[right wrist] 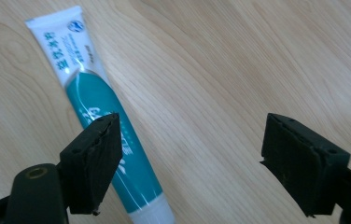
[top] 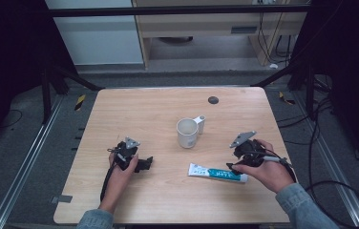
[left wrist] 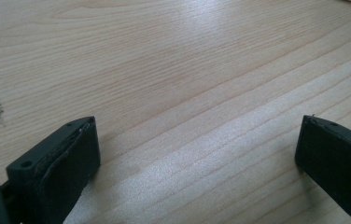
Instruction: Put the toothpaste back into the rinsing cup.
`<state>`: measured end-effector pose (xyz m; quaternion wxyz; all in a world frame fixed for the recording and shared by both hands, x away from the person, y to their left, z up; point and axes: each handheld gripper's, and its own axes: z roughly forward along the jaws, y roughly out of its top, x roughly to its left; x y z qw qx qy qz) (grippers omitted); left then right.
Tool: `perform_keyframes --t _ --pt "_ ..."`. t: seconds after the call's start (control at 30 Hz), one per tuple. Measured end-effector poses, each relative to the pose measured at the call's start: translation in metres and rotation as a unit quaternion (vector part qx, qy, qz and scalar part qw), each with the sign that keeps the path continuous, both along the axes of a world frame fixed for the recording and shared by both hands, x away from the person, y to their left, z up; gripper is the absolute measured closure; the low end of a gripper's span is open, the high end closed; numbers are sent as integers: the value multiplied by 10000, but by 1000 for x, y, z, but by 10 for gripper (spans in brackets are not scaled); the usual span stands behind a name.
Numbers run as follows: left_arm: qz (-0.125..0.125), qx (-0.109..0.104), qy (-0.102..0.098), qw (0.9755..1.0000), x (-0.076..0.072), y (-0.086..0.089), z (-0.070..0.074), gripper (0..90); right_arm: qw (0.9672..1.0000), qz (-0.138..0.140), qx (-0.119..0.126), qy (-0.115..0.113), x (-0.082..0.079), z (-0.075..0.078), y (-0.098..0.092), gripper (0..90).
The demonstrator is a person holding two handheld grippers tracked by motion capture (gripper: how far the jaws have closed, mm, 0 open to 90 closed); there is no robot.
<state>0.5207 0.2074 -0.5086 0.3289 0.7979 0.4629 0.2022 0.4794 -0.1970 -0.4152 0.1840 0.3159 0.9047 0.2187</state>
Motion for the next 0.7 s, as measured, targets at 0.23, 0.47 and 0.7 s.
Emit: perform_keyframes --t 0.23,0.47,0.7 --pt "0 2 -2 10000 0 0 0 0 9989 405 11 231 11 3 23 264" --pt "-4 5 -3 10000 0 0 0 0 9965 680 -104 467 17 -4 41 319" --pt "-7 2 1 10000 1 0 0 0 9933 903 -135 714 20 -13 53 386"
